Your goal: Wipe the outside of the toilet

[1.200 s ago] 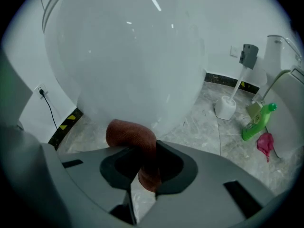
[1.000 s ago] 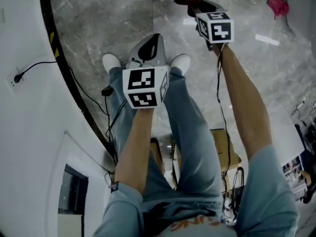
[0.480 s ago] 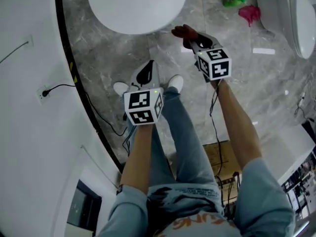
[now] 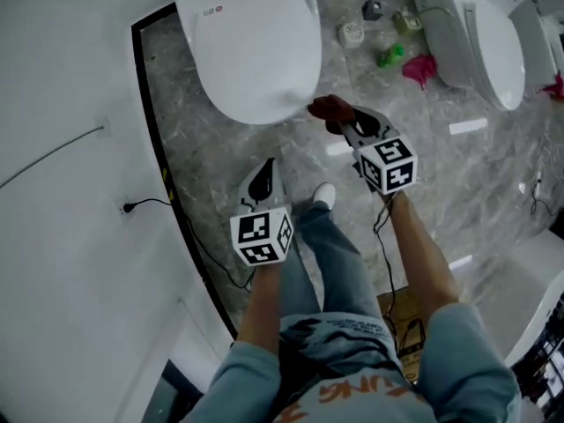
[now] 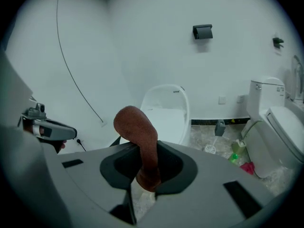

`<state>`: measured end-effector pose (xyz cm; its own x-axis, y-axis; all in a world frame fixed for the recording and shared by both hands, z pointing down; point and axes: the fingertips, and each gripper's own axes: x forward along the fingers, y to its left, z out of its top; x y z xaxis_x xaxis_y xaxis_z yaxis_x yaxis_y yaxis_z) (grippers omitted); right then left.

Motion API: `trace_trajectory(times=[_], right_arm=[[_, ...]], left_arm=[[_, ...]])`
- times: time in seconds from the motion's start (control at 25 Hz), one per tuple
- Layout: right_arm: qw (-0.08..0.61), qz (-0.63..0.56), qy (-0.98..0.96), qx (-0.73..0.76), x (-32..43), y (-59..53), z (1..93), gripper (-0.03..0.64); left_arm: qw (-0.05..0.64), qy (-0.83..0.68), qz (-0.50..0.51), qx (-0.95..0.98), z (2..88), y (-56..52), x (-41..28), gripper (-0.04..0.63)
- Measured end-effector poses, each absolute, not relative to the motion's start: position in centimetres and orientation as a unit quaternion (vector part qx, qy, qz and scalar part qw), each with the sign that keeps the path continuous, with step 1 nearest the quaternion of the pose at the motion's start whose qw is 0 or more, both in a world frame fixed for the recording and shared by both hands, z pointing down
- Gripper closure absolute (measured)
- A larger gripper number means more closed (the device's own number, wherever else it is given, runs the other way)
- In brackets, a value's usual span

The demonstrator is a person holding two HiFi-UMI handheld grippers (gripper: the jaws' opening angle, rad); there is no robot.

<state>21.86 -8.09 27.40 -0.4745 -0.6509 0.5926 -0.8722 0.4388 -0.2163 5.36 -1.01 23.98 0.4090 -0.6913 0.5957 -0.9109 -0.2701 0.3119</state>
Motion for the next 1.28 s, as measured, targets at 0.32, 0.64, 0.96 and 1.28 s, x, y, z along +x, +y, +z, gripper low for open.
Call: trace_trajectory(times=[0.32, 0.64, 0.96, 1.28], right_arm=[[0.172, 0.237, -0.821, 0.49, 18.2, -6.2, 16.1, 0.543], [0.108, 0.163, -0.814, 0.547, 14.1, -8.1, 1.3, 0.543], [0.026, 0.098, -0.795, 0.599, 12.7, -9.4, -11.5, 0.541], [0.008, 0.059, -0.796, 0.602, 12.9, -8.8, -16.2, 0.543]], left_arm=[[0.293, -0.531, 0.125, 0.785, 13.1, -2.8, 2.7, 0.601], [0.232, -0.551, 0.054, 0.8, 0.8, -6.7, -2.1, 0.601], [0.135, -0.539, -0.003, 0.831, -11.6, -10.8, -3.4, 0.6], [0.082, -0.523, -0.03, 0.848, -17.5, -11.1, -3.1, 0.6]])
